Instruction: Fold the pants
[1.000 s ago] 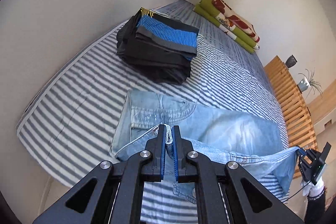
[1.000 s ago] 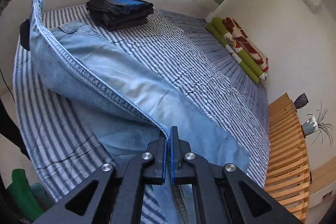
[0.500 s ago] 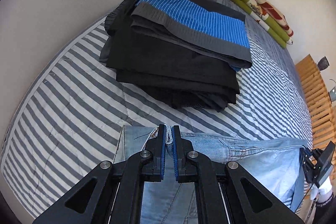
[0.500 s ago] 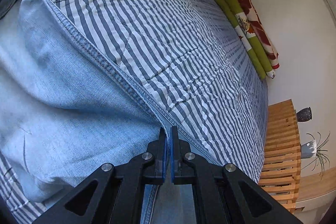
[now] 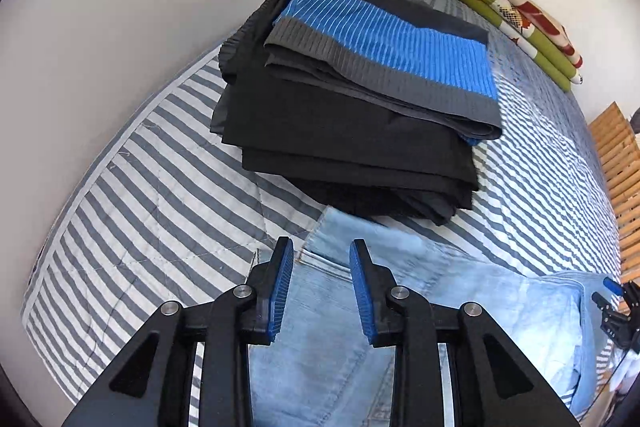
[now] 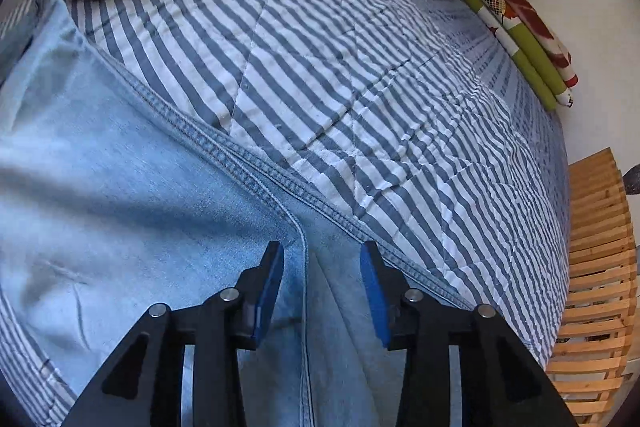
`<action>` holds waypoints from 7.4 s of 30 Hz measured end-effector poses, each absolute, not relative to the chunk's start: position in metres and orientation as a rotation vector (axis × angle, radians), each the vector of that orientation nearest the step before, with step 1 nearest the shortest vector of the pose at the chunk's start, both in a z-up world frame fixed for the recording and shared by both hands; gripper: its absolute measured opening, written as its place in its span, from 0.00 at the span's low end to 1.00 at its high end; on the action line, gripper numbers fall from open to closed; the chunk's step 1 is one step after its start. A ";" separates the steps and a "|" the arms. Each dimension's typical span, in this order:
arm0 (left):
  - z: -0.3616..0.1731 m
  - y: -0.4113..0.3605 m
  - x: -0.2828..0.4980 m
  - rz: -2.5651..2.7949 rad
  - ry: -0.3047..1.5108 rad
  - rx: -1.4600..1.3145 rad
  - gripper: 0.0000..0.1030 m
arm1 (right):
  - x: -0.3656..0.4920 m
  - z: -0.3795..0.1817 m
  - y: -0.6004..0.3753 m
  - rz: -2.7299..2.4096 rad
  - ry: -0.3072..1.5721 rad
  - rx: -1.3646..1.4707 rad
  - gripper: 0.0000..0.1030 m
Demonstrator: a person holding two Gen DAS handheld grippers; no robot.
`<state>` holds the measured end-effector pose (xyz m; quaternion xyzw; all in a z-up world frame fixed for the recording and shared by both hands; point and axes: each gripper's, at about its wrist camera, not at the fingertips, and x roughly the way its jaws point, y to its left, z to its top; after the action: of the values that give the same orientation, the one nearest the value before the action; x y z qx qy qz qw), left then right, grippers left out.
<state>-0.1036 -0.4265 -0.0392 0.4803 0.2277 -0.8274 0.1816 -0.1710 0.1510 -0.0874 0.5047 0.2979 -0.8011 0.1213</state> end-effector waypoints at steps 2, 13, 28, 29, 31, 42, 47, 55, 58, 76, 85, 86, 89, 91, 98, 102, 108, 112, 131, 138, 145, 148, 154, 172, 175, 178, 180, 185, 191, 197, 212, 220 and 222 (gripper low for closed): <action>-0.026 -0.407 -0.095 -2.393 0.605 1.359 0.31 | -0.164 -0.060 0.166 -2.390 0.763 1.439 0.37; -0.034 -0.236 -0.059 -2.640 0.359 1.608 0.37 | 0.025 -0.014 0.334 -2.673 0.469 1.471 0.37; -0.103 -0.152 -0.060 -2.554 0.353 1.799 0.38 | 0.161 -0.124 0.397 -2.560 0.622 1.767 0.50; -0.104 -0.153 -0.060 -2.550 0.363 1.802 0.38 | 0.160 -0.124 0.398 -2.547 0.612 1.766 0.49; -0.106 -0.153 -0.061 -2.548 0.347 1.812 0.38 | 0.159 -0.119 0.401 -2.508 0.541 1.755 0.47; -0.123 -0.151 -0.062 -2.513 0.357 1.838 0.39 | 0.180 -0.121 0.403 -2.425 0.479 1.733 0.47; -0.124 -0.151 -0.062 -2.517 0.351 1.844 0.40 | 0.178 -0.133 0.391 -2.412 0.585 1.723 0.41; -0.129 -0.154 -0.072 -2.535 0.358 1.851 0.40 | 0.156 -0.076 0.415 -2.618 0.444 1.644 0.08; -0.130 -0.157 -0.074 -2.544 0.379 1.850 0.42 | 0.125 -0.031 0.433 -2.826 0.451 1.532 0.08; -0.130 -0.164 -0.081 -2.531 0.385 1.866 0.43 | -0.171 -0.028 0.543 -3.162 0.375 1.602 0.08; -0.095 -0.147 -0.089 -2.603 0.351 1.867 0.43 | -0.204 -0.044 0.574 -3.292 0.218 1.549 0.00; -0.088 -0.141 -0.095 -2.629 0.338 1.873 0.43 | -0.208 -0.051 0.579 -3.259 0.179 1.586 0.00; -0.069 -0.111 -0.138 -2.717 0.155 1.852 0.44 | -0.211 -0.069 0.577 -3.136 0.131 1.681 0.00; -0.063 -0.089 -0.178 -2.779 0.074 1.866 0.46 | -0.203 -0.075 0.567 -3.063 0.120 1.684 0.01; -0.081 0.018 -0.299 -2.908 -0.273 1.900 0.51 | -0.167 -0.073 0.586 -3.001 -0.023 1.723 0.34; -0.099 0.052 -0.316 -2.892 -0.470 1.924 0.52 | -0.163 -0.070 0.628 -2.985 -0.312 1.712 0.34; -0.118 0.051 -0.325 -2.860 -0.546 1.972 0.53 | -0.196 -0.094 0.633 -2.932 -0.390 1.725 0.34; -0.119 0.052 -0.330 -2.886 -0.560 1.952 0.53 | -0.217 -0.115 0.632 -2.894 -0.445 1.729 0.34; -0.120 0.057 -0.310 -2.934 -0.685 1.919 0.07 | -0.200 -0.086 0.615 -3.013 -0.387 1.570 0.06; -0.093 0.033 -0.311 -2.969 -0.519 1.892 0.06 | -0.201 -0.059 0.616 -3.069 -0.427 1.442 0.06; -0.125 0.025 -0.328 -2.841 -0.498 1.950 0.13 | -0.243 -0.100 0.609 -3.079 -0.395 1.550 0.01; -0.137 0.029 -0.333 -2.799 -0.531 1.966 0.15 | -0.250 -0.122 0.597 -3.029 -0.177 1.705 0.02; -0.105 0.007 -0.325 -2.856 -0.390 1.818 0.47 | -0.168 -0.088 0.641 -3.016 -0.535 1.620 0.23; -0.093 0.051 -0.149 -2.895 -0.574 2.001 0.47 | -0.004 -0.135 0.633 -2.719 -1.203 1.740 0.23; -0.102 0.058 -0.135 -2.869 -0.623 2.047 0.49 | -0.021 -0.140 0.625 -2.739 -1.126 1.803 0.26; -0.109 0.069 -0.119 -2.854 -0.790 2.010 0.58 | -0.029 -0.139 0.618 -2.752 -1.075 1.829 0.33; -0.115 0.075 -0.114 -2.840 -0.828 2.016 0.58 | -0.030 -0.139 0.615 -2.758 -1.047 1.854 0.33; -0.133 0.091 -0.101 -2.788 -1.017 1.979 0.54 | -0.025 -0.139 0.618 -2.755 -1.108 1.859 0.33; -0.133 0.087 -0.092 -2.818 -0.971 1.994 0.23 | -0.014 -0.139 0.620 -2.752 -1.134 1.839 0.33; -0.124 0.081 -0.086 -2.851 -0.957 1.998 0.03 | -0.011 -0.138 0.627 -2.757 -1.213 1.816 0.33; -0.114 0.063 -0.084 -2.872 -0.879 2.044 0.03 | 0.013 -0.139 0.641 -2.734 -1.502 1.679 0.46; -0.121 0.059 -0.074 -2.860 -0.892 2.076 0.02 | 0.008 -0.143 0.642 -2.719 -1.593 1.649 0.46; -0.123 0.054 -0.074 -2.854 -0.851 2.094 0.02 | 0.008 -0.144 0.644 -2.674 -1.660 1.604 0.46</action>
<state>-0.0744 0.0541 -0.1231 0.5574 -0.2264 -0.7596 -0.2470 0.0085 0.6439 -0.1444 0.4454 -0.4610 -0.7426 -0.1943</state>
